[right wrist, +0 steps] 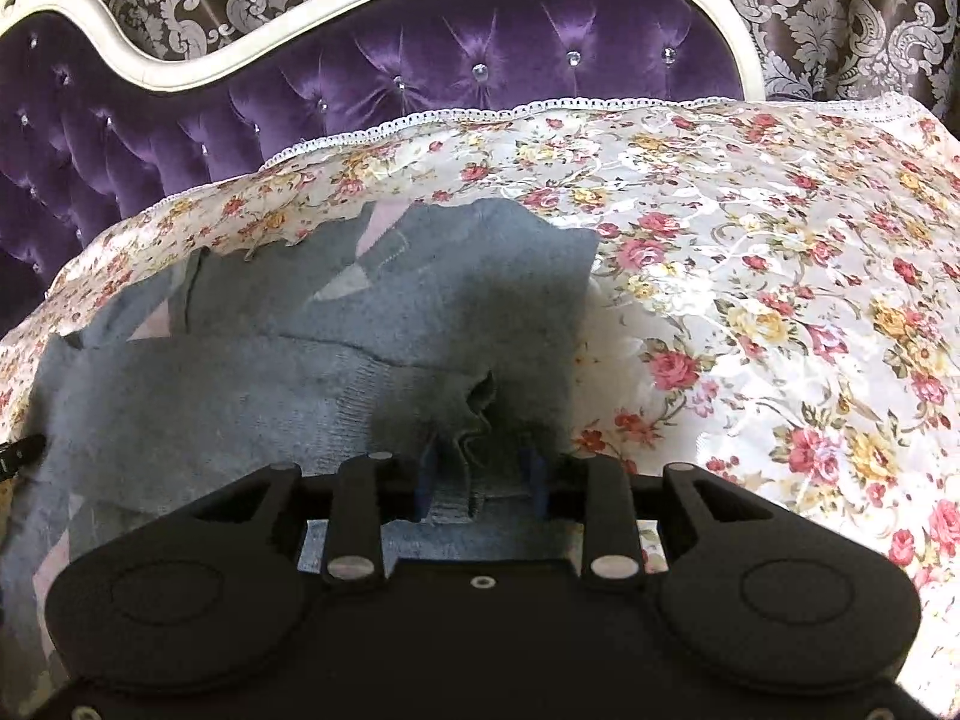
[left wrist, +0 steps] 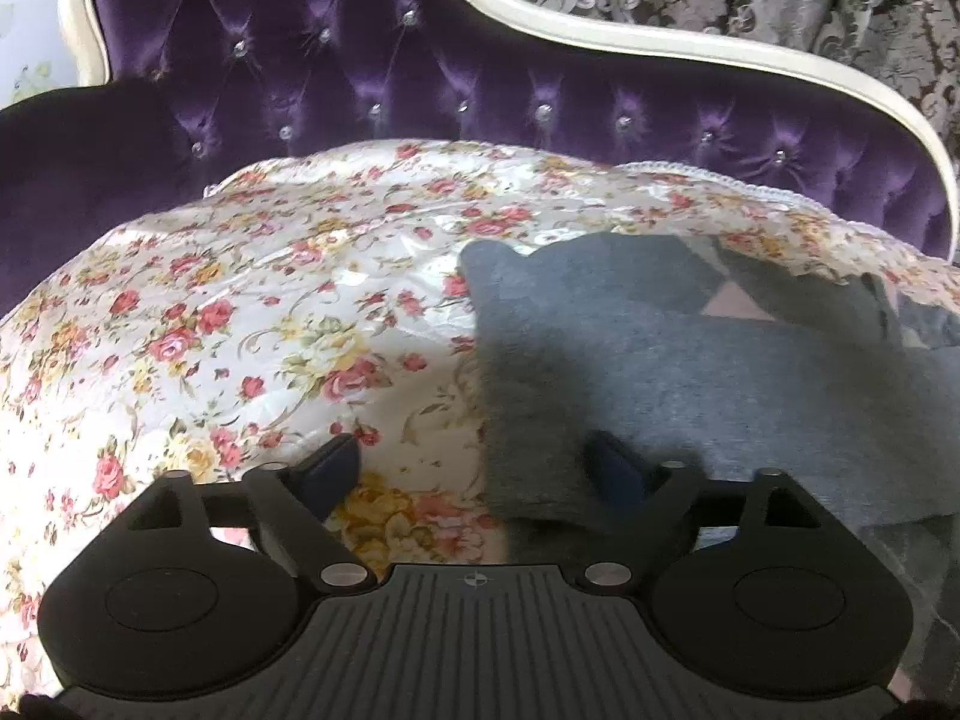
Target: Fold small clothes
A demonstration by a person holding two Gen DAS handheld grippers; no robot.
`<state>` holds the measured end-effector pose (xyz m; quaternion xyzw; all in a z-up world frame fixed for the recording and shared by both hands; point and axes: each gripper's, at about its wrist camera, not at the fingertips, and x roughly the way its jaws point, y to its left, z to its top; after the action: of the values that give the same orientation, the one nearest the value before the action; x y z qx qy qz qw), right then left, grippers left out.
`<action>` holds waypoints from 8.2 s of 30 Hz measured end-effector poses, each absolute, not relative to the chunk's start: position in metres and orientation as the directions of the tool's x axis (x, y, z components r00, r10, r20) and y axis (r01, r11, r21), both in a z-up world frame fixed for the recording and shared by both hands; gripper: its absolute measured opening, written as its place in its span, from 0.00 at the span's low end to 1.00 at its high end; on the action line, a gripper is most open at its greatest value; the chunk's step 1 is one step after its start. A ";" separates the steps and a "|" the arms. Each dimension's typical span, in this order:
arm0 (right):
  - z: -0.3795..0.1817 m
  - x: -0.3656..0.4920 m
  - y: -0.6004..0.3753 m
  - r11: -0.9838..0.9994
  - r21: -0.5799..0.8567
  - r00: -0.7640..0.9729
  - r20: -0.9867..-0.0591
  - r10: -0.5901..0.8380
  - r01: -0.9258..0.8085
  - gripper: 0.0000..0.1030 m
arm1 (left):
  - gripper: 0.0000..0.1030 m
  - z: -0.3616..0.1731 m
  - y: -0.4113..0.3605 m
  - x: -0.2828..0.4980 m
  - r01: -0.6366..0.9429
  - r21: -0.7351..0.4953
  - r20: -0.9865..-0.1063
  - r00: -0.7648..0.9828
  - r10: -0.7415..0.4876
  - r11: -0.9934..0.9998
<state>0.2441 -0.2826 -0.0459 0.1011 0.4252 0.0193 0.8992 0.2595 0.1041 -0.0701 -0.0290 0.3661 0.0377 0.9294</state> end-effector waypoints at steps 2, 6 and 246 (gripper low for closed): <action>-0.045 0.240 -0.285 0.975 0.216 0.650 -0.748 0.134 0.047 0.42 | 0.94 -0.073 0.113 0.262 -0.122 -0.076 -0.696 0.718 0.035 0.990; -0.036 0.229 -0.288 0.975 0.218 0.701 -0.701 0.128 0.039 0.72 | 0.95 -0.071 0.116 0.261 -0.102 -0.081 -0.699 0.715 0.016 0.991; -0.036 0.229 -0.308 0.975 0.218 0.741 -0.662 0.113 0.047 0.09 | 0.70 -0.057 0.116 0.267 0.175 -0.187 -0.726 0.638 -0.256 0.967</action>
<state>0.2287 -0.3077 -0.0362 0.1110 0.3595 0.0176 0.9263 0.2669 0.1156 -0.0570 -0.0499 0.4081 -0.1192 0.9037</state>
